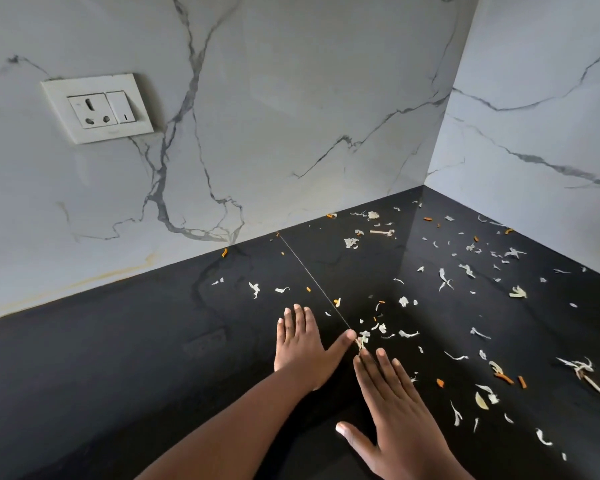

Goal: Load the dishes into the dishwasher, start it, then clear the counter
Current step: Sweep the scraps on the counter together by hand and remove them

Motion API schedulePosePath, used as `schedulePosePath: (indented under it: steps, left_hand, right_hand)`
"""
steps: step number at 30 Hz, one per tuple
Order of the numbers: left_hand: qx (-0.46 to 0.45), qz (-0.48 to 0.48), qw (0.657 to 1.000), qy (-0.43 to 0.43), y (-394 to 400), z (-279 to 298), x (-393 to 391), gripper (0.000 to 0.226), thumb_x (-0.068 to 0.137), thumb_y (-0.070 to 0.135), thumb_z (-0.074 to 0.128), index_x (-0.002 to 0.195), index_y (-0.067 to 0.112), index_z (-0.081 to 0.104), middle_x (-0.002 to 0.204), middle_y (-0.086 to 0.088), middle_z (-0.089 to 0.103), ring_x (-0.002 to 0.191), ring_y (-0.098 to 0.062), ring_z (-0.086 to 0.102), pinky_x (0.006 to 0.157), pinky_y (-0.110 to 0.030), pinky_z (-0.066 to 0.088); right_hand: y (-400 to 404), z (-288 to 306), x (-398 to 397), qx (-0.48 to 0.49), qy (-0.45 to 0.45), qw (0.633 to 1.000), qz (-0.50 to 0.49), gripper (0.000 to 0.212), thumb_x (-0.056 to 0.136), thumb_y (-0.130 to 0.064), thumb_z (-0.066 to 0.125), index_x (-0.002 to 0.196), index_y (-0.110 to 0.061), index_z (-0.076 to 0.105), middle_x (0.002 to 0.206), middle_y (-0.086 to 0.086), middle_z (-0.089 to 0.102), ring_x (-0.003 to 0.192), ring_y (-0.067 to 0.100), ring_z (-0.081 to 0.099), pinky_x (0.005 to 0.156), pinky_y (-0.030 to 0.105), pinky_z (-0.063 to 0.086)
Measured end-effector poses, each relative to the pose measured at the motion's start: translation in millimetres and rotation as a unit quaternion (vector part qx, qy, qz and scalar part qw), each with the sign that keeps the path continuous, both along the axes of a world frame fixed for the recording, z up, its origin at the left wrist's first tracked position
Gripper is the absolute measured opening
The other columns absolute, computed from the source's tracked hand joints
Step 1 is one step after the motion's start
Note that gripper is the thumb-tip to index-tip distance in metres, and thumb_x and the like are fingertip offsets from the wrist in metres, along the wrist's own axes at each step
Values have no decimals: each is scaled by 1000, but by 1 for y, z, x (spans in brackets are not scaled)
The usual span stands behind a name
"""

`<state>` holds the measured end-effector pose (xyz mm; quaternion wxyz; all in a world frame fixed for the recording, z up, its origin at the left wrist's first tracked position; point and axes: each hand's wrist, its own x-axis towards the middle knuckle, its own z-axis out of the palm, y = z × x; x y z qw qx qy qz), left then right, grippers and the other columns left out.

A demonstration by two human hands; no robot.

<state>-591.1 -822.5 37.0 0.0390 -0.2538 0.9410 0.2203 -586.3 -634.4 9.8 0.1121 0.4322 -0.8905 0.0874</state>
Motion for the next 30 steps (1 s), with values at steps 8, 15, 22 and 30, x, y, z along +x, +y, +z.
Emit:
schedulePosePath:
  steps: [8, 15, 22, 30]
  left_hand:
    - [-79, 49, 994, 59, -130, 17, 20, 95, 83, 80, 15, 155, 19, 7, 162, -2, -4, 148, -18, -13, 117, -35, -14]
    - [-129, 53, 988, -66, -230, 1, 19, 101, 84, 79, 21, 154, 12, -4, 162, -6, -11, 148, -21, -12, 121, -38, -5]
    - [-131, 4, 989, -62, -235, -4, -57, 110, 78, 86, 10, 152, 8, -12, 160, -8, -16, 146, -20, -18, 120, -38, -10]
    - [-117, -174, 977, -40, -160, -4, -104, 119, 65, 92, -2, 153, 13, -13, 159, -6, -19, 144, -20, -23, 118, -39, -12]
  right_hand:
    - [-116, 5, 13, -1, -25, 995, 95, 82, 82, -69, 44, 135, -7, 53, 146, 10, 46, 134, 26, 44, 106, 38, 24]
    - [-146, -28, -7, -51, 18, 996, 69, 94, 81, -82, 20, 126, -11, 63, 134, 3, 59, 122, 26, 57, 103, 39, 24]
    - [-167, -66, -26, -178, 225, 957, 39, 34, 95, -27, 31, 116, -23, 57, 119, -6, 68, 106, 18, 63, 91, 35, 40]
    - [-171, -68, -30, -170, 260, 950, 34, 30, 97, -30, 34, 115, -27, 59, 121, -9, 66, 111, 13, 54, 92, 33, 40]
